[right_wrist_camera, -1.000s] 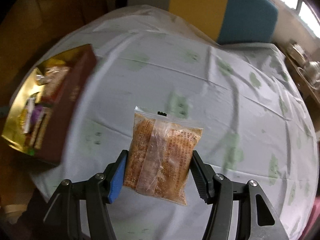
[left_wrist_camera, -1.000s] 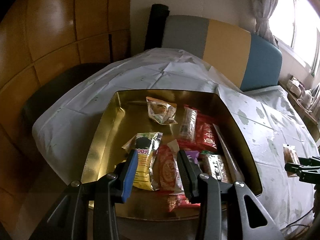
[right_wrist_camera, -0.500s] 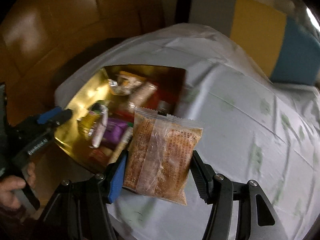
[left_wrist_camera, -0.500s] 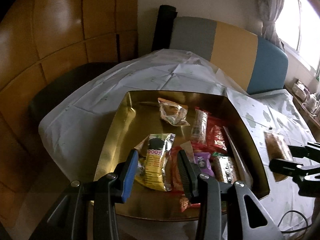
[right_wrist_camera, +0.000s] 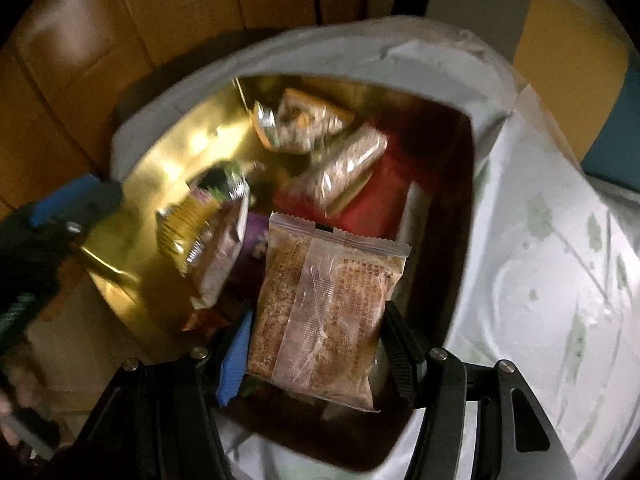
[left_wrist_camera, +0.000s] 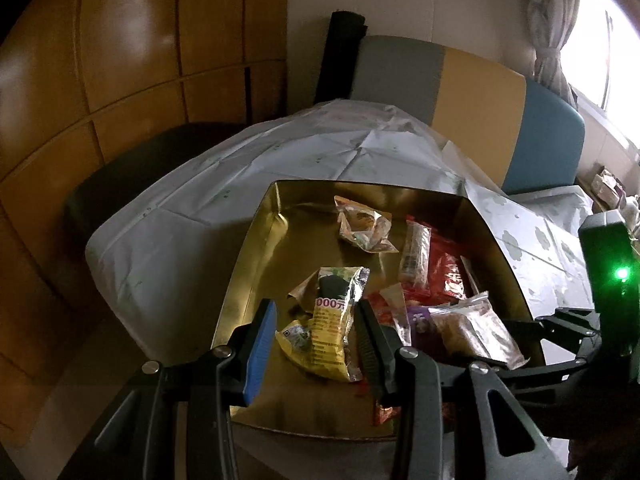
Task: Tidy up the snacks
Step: 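Carry the biscuit bag into the gold tray and release with the right tool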
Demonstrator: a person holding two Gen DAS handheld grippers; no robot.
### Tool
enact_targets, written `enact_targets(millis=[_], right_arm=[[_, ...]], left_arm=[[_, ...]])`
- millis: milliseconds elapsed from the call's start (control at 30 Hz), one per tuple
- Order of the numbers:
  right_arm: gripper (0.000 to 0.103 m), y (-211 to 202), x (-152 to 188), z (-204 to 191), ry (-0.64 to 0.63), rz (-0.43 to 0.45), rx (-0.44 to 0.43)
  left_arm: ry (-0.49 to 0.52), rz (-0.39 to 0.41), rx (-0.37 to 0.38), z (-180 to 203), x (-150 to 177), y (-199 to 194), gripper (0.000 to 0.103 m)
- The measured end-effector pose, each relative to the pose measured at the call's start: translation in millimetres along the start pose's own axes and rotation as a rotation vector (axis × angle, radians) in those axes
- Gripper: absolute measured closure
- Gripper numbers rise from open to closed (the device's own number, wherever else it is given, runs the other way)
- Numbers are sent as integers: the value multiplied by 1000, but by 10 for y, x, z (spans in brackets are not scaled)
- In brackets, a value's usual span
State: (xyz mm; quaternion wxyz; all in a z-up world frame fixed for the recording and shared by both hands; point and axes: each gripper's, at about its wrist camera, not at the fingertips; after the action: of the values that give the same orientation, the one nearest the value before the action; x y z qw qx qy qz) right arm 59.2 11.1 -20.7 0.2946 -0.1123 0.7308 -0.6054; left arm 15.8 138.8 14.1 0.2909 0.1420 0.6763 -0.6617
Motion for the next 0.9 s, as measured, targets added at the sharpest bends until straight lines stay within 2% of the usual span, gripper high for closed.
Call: enact_targets(millis=[333,367,400,433,800,900], right_arm=[[41,-119,102,25,22,41,-27],[43,-168,137,18,17,59,-20],[50,-202,152,14,12,71,-13],[66,-209,152,13,9,73,-8],[66,-99,45,54,52,92,3],[63,-122,90,52,55,98,6]], left_arm=[[-6,-6,4,16,23,14,62],[-4,-9,6,27,25,21,62],[-4,-10,7,37,28,25,62],[-3,-12,8,47,26,30,62],[15,-2,5,106,-1,-28,62],[21,1,4,122,1,-37,62]])
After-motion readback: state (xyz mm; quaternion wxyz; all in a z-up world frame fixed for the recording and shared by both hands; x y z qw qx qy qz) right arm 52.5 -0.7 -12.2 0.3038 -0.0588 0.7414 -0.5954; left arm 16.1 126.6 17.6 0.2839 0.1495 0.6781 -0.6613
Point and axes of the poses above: each gripper's, at about its wrist camera, not at the fingertips, and y roughly the way its jaws point, z to its right, x to its underside, and after that the axes turned 9 degrees about -z, right-handed
